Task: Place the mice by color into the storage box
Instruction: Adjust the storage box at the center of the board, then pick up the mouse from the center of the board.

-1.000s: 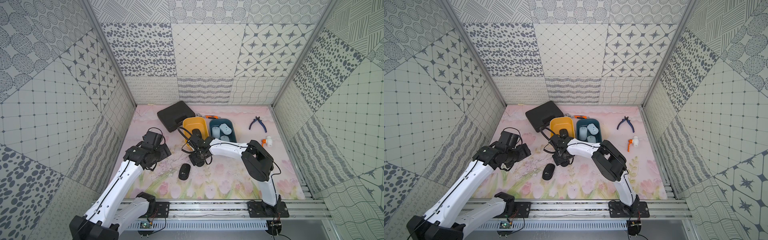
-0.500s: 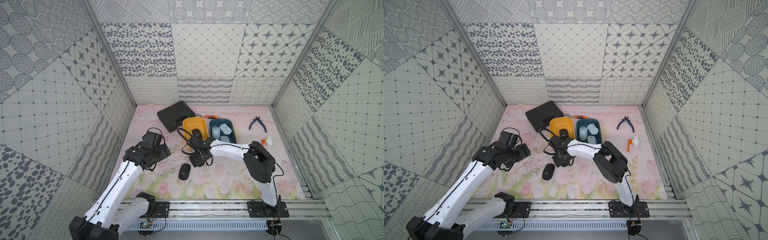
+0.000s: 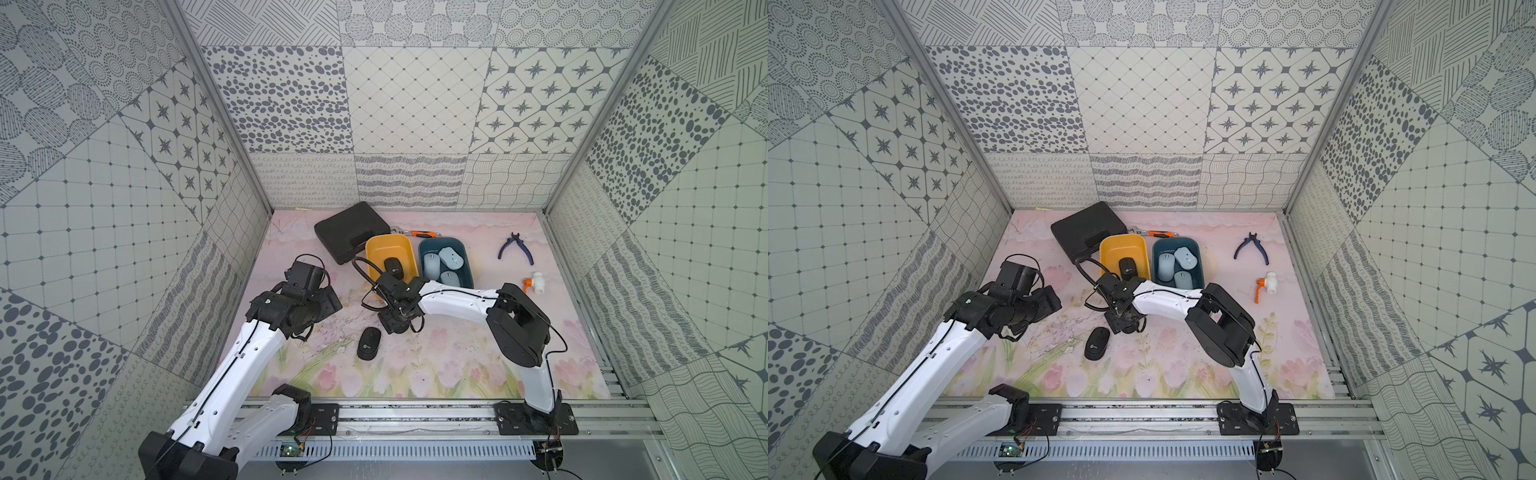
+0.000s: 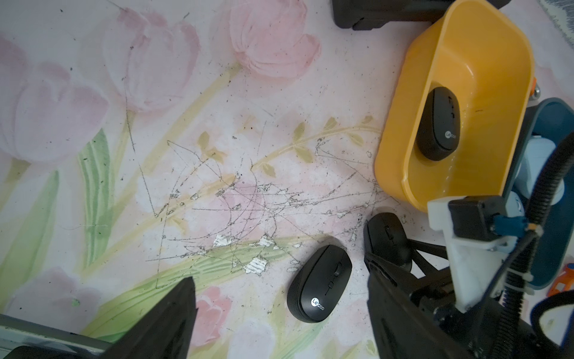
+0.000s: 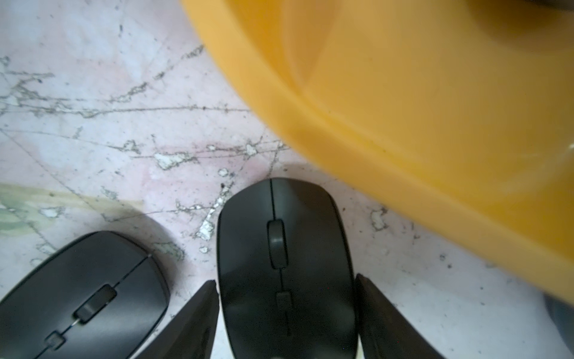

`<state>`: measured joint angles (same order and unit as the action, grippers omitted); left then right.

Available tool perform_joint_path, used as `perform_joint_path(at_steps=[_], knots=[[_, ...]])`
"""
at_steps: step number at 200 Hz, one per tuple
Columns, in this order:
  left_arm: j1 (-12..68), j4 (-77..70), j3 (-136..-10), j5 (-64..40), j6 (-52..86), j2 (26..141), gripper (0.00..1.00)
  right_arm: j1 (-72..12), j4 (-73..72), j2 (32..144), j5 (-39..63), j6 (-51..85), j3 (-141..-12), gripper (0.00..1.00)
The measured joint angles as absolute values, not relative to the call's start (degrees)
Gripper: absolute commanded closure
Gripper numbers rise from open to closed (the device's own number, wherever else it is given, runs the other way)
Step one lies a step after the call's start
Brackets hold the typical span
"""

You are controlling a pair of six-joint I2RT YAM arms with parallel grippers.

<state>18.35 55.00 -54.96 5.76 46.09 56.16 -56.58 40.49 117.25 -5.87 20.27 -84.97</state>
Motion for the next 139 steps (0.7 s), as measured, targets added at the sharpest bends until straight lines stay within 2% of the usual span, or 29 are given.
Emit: perform_joint_path(at_steps=[33, 94, 139], knots=[[18.3, 55.0, -55.1, 5.8, 46.1, 56.0, 0.11, -57.6, 40.0, 117.3, -6.8, 20.9, -84.3, 0.22], [18.3, 55.1, -55.1, 5.8, 46.1, 55.0, 0.11, -59.2, 38.7, 117.3, -9.0, 22.8, -82.4, 0.26], [18.3, 55.0, -55.1, 5.8, 46.1, 54.9, 0.11, -60.5, 38.0, 117.3, -12.3, 23.5, -82.4, 0.22]])
